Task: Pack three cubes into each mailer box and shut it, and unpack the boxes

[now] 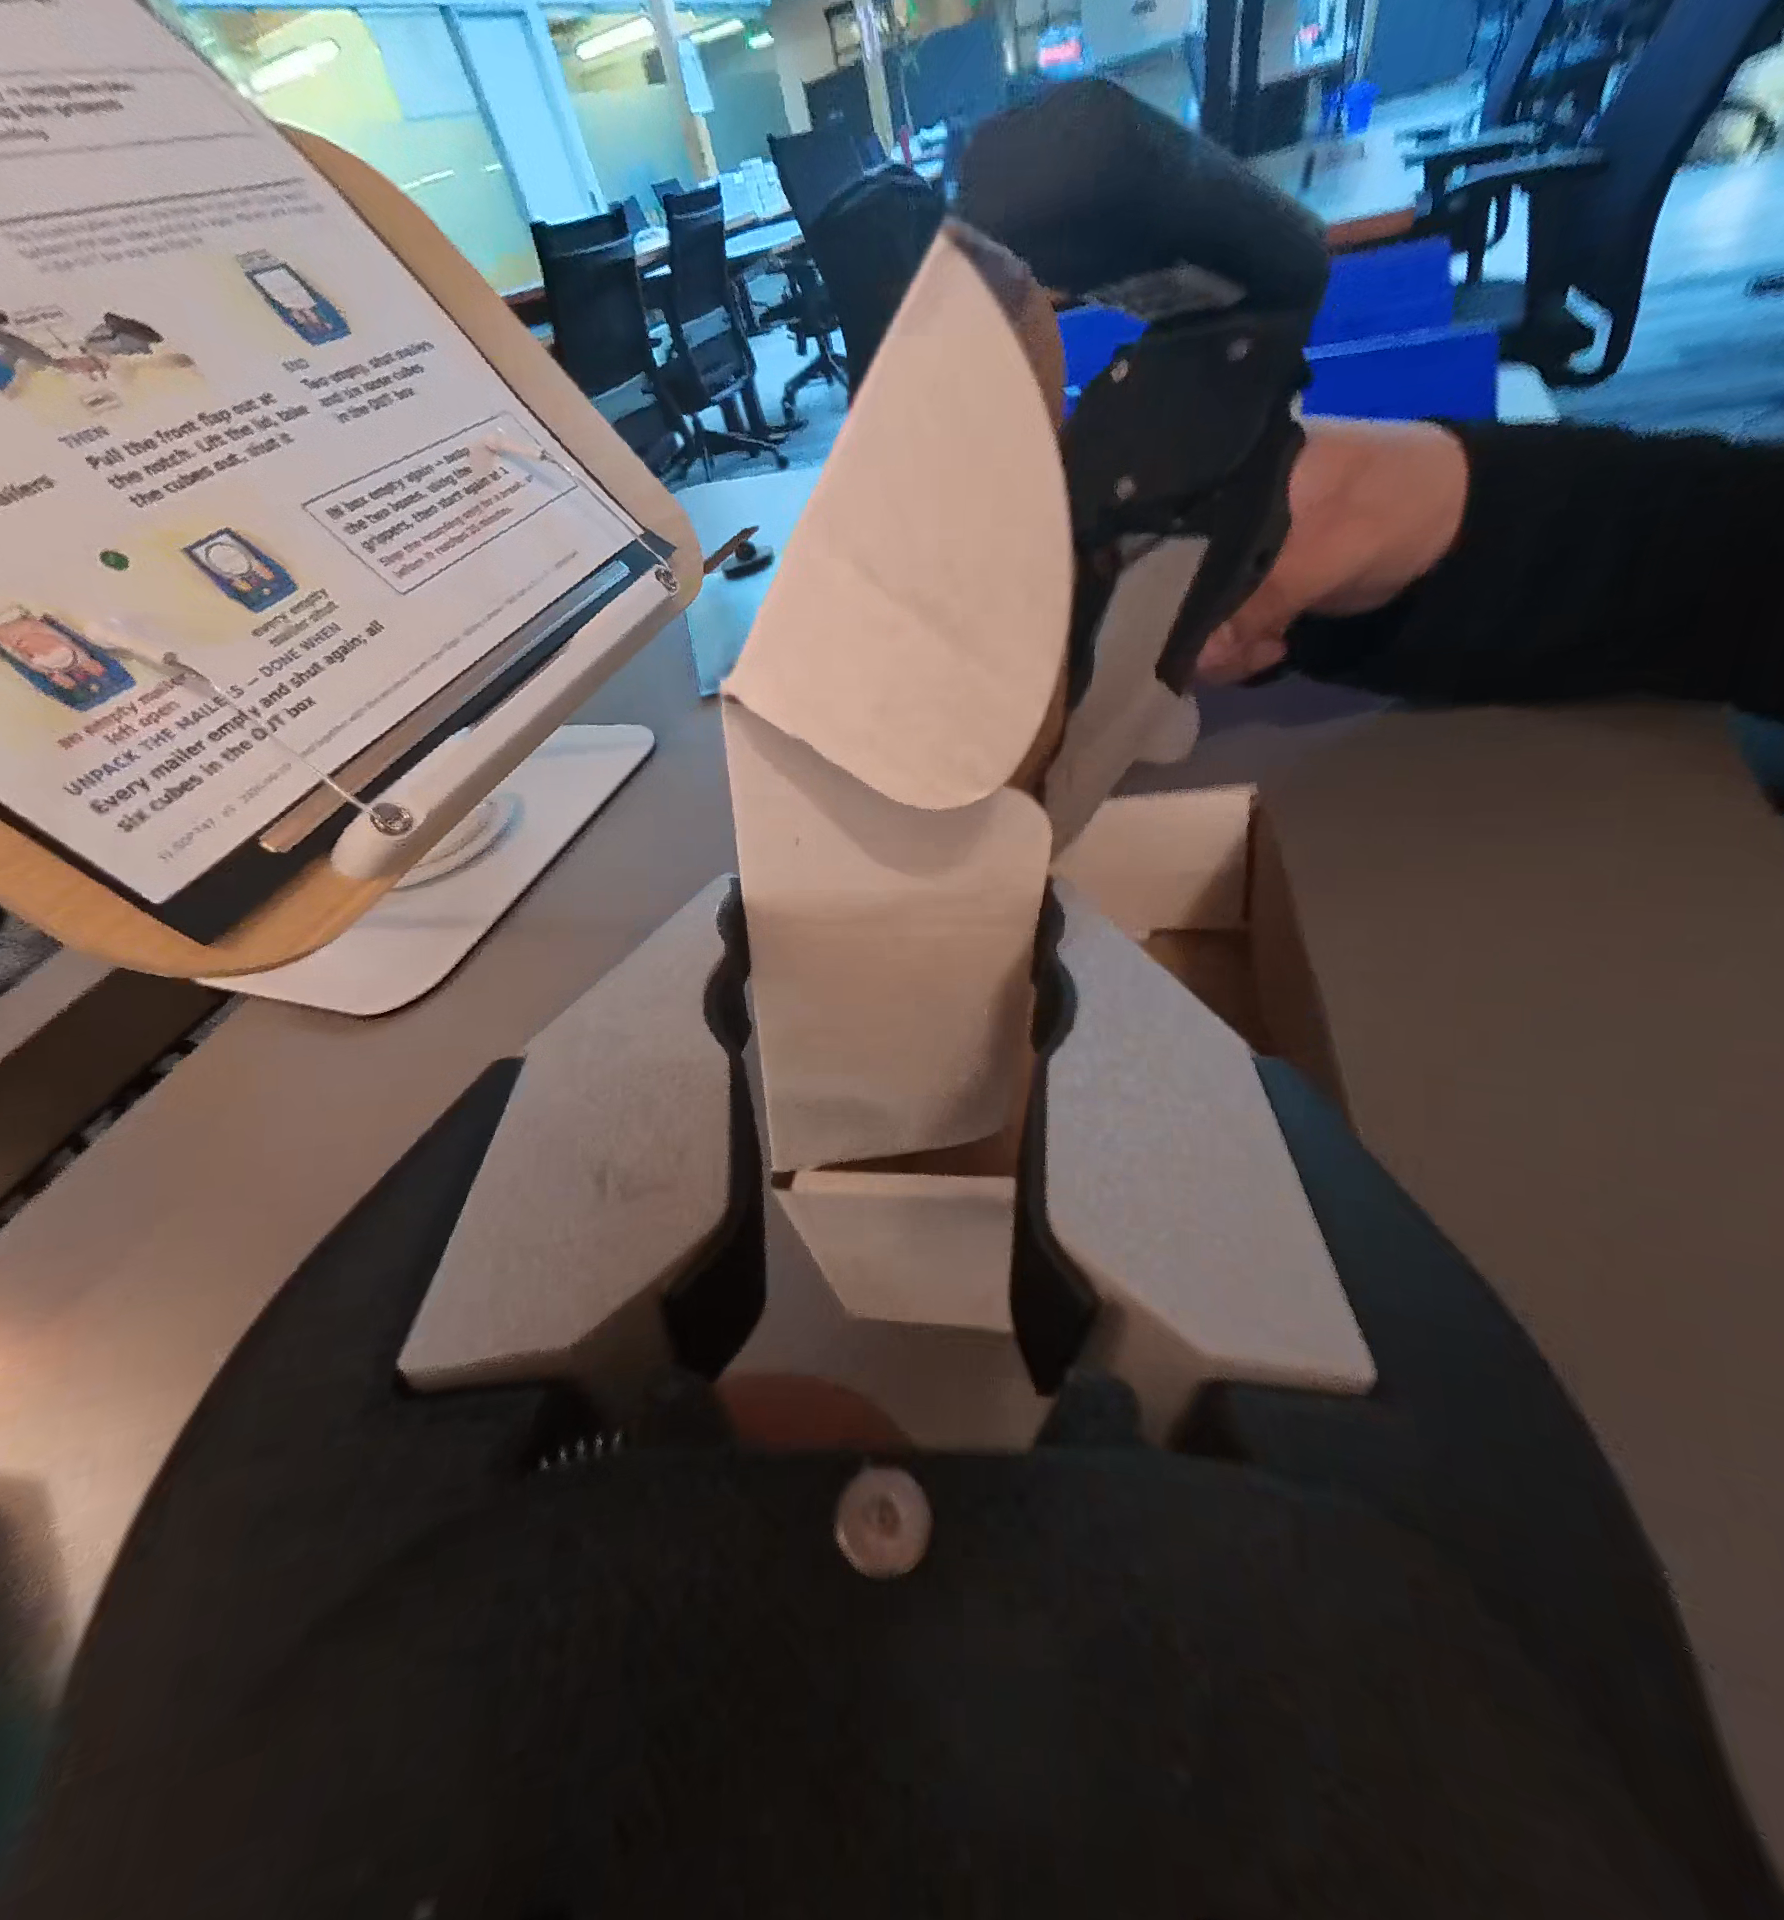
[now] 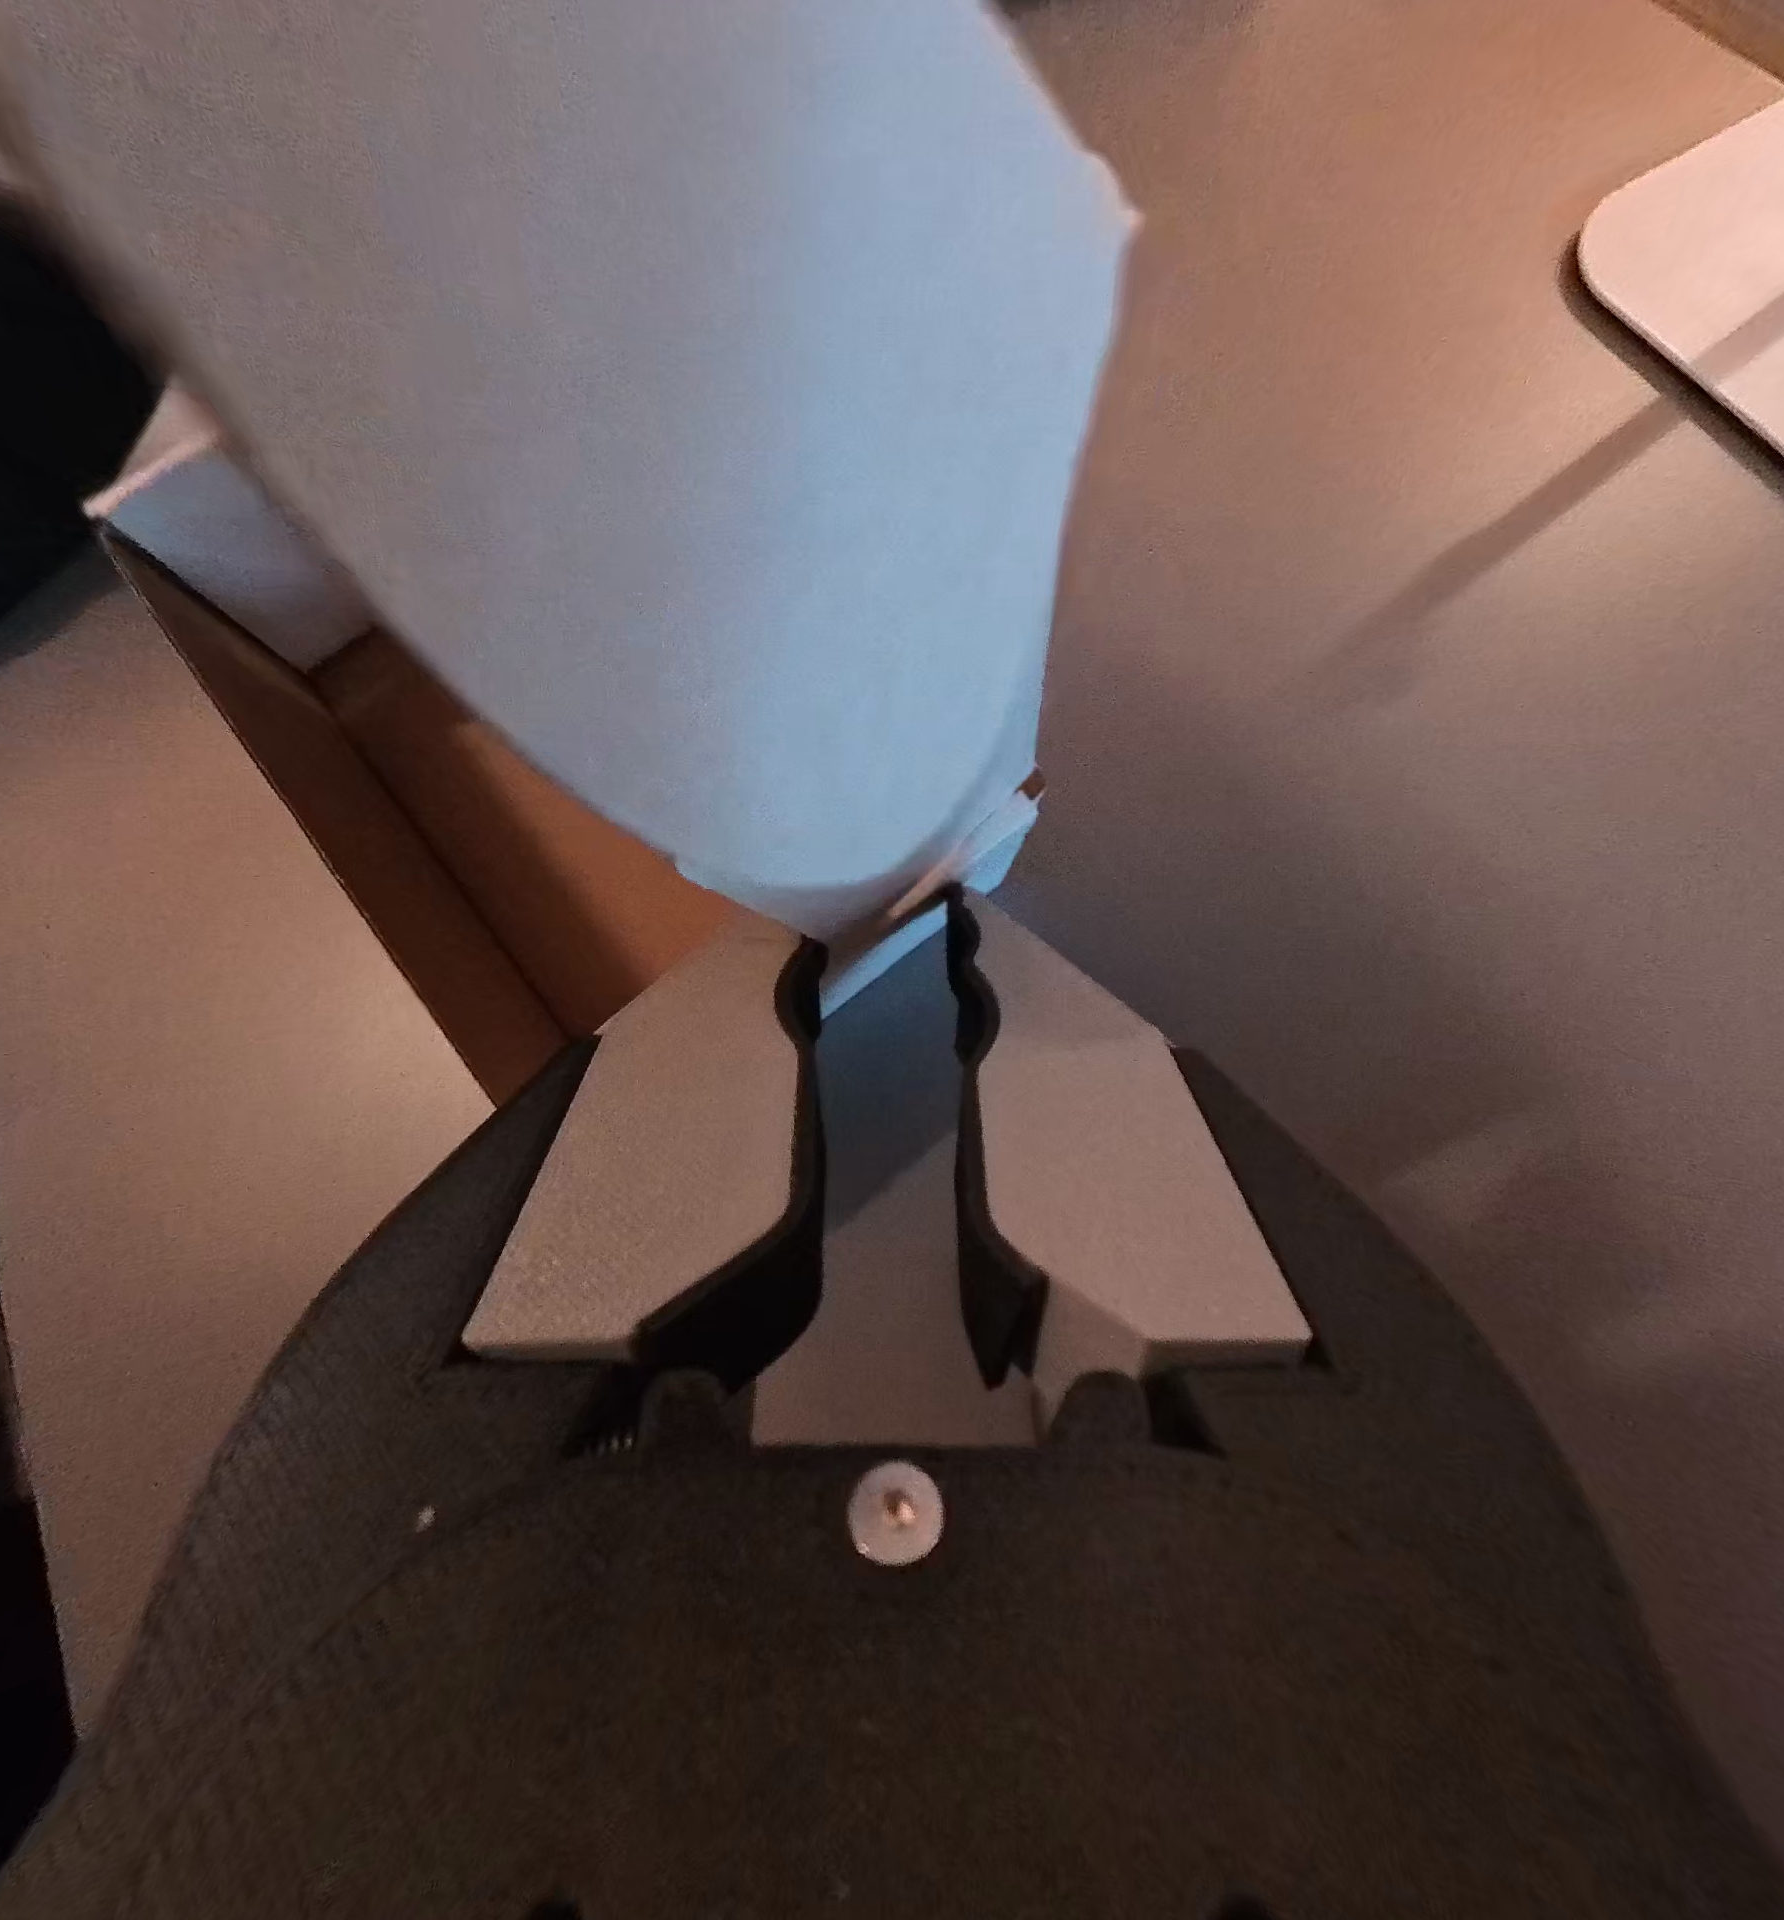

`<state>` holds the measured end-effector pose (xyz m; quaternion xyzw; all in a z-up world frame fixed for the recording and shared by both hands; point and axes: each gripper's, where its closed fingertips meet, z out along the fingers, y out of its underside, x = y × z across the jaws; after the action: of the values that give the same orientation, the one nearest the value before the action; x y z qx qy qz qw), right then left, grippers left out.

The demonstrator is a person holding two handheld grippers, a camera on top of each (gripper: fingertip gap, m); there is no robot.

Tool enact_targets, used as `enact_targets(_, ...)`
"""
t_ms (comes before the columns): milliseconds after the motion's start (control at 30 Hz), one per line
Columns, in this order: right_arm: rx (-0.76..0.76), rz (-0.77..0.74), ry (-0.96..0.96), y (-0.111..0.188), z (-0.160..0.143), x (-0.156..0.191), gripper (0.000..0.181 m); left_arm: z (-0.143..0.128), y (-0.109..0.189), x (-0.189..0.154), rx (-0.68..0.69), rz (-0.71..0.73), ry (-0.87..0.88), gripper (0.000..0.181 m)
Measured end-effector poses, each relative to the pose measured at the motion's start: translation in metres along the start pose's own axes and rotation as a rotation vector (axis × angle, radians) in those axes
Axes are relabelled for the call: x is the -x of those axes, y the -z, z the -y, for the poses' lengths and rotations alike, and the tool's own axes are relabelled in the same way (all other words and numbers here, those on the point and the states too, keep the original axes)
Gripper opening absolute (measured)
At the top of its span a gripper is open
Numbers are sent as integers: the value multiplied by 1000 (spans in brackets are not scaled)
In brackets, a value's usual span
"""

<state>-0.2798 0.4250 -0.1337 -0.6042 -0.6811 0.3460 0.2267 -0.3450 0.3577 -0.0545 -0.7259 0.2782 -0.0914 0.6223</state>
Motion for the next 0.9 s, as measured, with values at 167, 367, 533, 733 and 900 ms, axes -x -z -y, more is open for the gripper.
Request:
enact_targets(167, -39, -10, -3, 0, 4, -7, 22, -21, 5, -5, 64, -42, -45, 53)
enact_targets(367, -53, 11, 13, 1, 3, -7, 25, -25, 4, -4, 63, -30, -69, 54)
enact_targets(533, -49, 13, 59, 5, 2, -7, 27, -26, 4, -11, 66, -44, -130, 54)
enact_targets(733, -74, 48, 91, 8, 1, -7, 30, -25, 4, -16, 59, -67, -149, 54)
enact_targets(900, -81, 74, 126, 13, 0, -3, 33, -24, 4, -19, 56, -77, -165, 54)
